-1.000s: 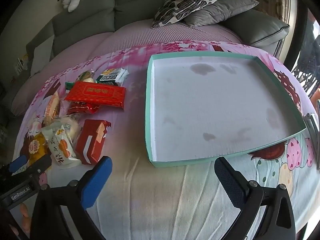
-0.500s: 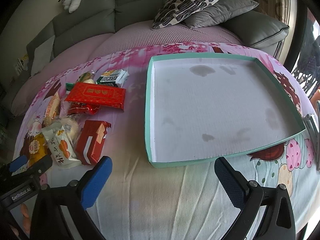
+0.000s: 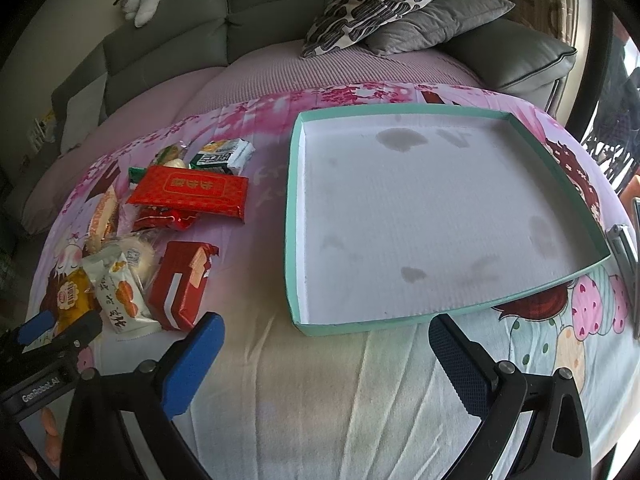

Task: Organize snacks

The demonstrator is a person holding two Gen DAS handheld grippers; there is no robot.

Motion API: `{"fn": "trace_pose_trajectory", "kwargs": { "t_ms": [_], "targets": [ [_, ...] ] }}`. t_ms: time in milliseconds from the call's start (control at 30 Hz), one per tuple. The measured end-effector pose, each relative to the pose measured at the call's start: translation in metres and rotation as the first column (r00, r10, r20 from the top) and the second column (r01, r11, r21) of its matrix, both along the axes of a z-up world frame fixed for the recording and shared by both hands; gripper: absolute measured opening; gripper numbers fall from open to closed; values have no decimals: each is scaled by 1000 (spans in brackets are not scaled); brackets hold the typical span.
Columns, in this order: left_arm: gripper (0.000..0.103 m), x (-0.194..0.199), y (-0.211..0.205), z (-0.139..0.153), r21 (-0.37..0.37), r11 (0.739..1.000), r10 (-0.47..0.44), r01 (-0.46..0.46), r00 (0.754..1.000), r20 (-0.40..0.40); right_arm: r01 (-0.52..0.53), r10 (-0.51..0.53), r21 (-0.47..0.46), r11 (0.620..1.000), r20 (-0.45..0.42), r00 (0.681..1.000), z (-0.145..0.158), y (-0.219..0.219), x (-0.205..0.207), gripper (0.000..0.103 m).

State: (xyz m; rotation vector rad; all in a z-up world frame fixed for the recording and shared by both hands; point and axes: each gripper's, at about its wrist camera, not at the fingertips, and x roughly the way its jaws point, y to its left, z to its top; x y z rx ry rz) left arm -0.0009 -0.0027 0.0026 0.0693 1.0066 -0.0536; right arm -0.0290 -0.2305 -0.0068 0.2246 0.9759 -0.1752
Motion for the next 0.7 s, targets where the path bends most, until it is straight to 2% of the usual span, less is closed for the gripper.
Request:
{"fn": "trace_pose_trajectory", "kwargs": {
  "t_ms": [167, 300, 433, 533, 700],
  "targets": [
    [103, 0, 0, 2, 8, 1000, -2, 2, 1000, -2, 1, -1, 0, 1000, -2, 1000, 0, 0, 0, 103],
    [103, 1, -3, 0, 47, 999, -3, 6, 997, -75, 1, -1, 0, 1000, -3, 1000, 0, 0, 0, 103],
    [103, 0, -2, 0, -2, 1000, -6, 6, 999, -37, 0, 0, 0, 1000, -1, 1000, 0, 0, 0, 103],
    [103, 0, -2, 1, 10, 1000, 1, -1, 1000, 0, -3, 3, 1, 1000, 2, 1000, 1, 0, -1, 103],
    [103, 1, 21, 6, -19, 996, 84, -85, 996, -21, -55, 54, 10, 998, 70, 996, 12, 8, 1, 103]
  ]
}}
